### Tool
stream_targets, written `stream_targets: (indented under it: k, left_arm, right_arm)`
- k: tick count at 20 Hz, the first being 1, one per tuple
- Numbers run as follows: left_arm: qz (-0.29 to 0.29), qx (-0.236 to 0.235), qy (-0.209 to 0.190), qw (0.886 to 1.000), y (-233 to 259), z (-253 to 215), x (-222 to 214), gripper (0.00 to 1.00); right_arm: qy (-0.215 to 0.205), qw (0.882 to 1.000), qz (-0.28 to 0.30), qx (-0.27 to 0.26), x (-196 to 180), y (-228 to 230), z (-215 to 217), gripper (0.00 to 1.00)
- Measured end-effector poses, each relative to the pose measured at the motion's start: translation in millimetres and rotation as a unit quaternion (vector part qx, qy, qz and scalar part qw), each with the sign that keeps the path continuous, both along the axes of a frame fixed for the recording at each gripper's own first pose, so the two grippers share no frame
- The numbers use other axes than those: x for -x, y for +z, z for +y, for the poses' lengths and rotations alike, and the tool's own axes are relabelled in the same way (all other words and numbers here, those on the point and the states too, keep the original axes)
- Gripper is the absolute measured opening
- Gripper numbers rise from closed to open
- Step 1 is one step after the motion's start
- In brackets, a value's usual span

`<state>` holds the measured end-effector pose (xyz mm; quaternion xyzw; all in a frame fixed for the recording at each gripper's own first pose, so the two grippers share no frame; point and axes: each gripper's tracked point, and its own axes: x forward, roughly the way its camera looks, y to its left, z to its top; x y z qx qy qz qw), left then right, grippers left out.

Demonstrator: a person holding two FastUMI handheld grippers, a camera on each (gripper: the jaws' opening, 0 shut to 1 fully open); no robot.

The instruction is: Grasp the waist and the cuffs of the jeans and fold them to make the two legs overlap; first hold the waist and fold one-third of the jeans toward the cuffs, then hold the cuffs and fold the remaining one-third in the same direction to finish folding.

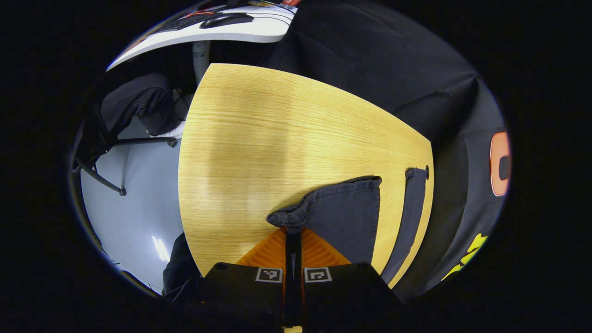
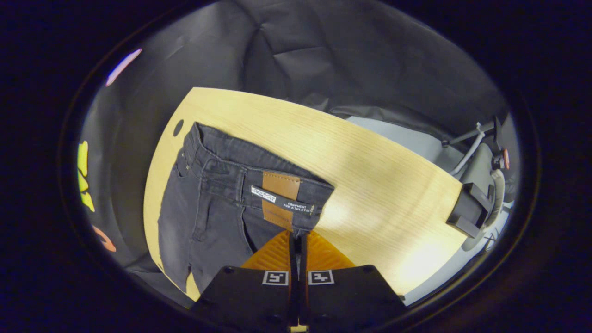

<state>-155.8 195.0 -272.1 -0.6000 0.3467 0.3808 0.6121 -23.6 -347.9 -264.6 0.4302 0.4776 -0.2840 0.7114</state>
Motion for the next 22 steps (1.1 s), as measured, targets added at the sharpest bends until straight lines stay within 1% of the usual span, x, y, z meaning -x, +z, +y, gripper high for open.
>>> stream_targets:
  k: [1, 3, 5, 7, 11, 13, 15, 17, 19, 20, 22]
  left_arm:
    - [-0.005, 0.002, 0.003, 1.000, 4, 0, -3, 0.03]
    - [-0.030, 0.021, 0.018, 0.999, 19, -1, -15, 0.03]
    - [-0.060, 0.041, 0.035, 0.997, 41, 0, -34, 0.03]
    - [-0.087, 0.043, 0.034, 0.995, 62, 4, -58, 0.03]
    - [-0.139, 0.044, 0.029, 0.989, 108, 6, -107, 0.04]
    - [-0.160, 0.039, 0.036, 0.986, 127, 11, -130, 0.03]
    - [-0.175, 0.044, 0.053, 0.982, 139, 20, -151, 0.03]
    - [-0.186, 0.044, 0.067, 0.979, 147, 27, -174, 0.03]
    - [-0.189, 0.043, 0.081, 0.978, 150, 34, -197, 0.03]
    - [-0.189, 0.042, 0.087, 0.977, 148, 36, -212, 0.03]
    - [-0.188, 0.043, 0.089, 0.977, 143, 39, -239, 0.03]
  right_arm:
    - [0.003, 1.000, -0.013, -0.001, -2, 6, 0, 0.01]
    - [0.004, 0.998, -0.059, -0.010, -17, 30, 1, 0.01]
    - [0.004, 0.993, -0.111, -0.037, -34, 58, 9, 0.01]
    - [0.002, 0.987, -0.152, -0.060, -50, 82, 13, 0.01]
    - [-0.004, 0.967, -0.232, -0.108, -88, 130, 24, 0.01]
    - [-0.007, 0.959, -0.255, -0.127, -104, 144, 26, 0.01]
    - [-0.018, 0.952, -0.271, -0.143, -121, 153, 27, 0.01]
    - [-0.032, 0.945, -0.284, -0.160, -143, 159, 28, 0.04]
    - [-0.046, 0.939, -0.295, -0.173, -165, 159, 25, 0.04]
    - [-0.052, 0.937, -0.299, -0.175, -175, 160, 24, 0.00]
    - [-0.059, 0.934, -0.305, -0.177, -197, 158, 23, 0.01]
